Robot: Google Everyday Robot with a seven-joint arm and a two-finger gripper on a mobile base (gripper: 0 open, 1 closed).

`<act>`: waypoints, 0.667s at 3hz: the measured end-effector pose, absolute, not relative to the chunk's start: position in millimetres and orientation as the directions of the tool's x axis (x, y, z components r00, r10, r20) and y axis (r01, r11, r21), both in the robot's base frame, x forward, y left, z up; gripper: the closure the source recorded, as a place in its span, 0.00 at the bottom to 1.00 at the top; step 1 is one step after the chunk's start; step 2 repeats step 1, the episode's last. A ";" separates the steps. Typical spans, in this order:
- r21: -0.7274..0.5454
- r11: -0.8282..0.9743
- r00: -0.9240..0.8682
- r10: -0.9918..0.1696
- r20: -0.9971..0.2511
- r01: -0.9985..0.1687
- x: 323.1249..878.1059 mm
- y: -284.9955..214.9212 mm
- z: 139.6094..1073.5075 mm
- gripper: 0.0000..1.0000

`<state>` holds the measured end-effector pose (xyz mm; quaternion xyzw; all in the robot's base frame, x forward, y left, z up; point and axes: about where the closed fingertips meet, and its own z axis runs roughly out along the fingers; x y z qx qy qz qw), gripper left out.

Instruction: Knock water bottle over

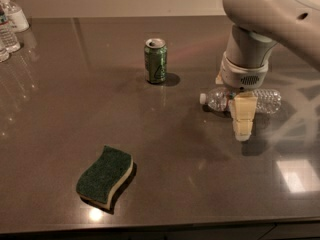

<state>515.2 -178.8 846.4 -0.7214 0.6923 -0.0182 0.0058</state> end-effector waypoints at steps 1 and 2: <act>-0.034 -0.041 0.041 -0.999 0.018 -0.999 515.2 -178.8 846.4 0.00; -0.034 -0.041 0.041 -0.999 0.018 -0.999 515.2 -178.8 846.4 0.00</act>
Offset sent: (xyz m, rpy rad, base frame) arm 0.0000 0.0000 0.0000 0.0000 0.0000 0.0000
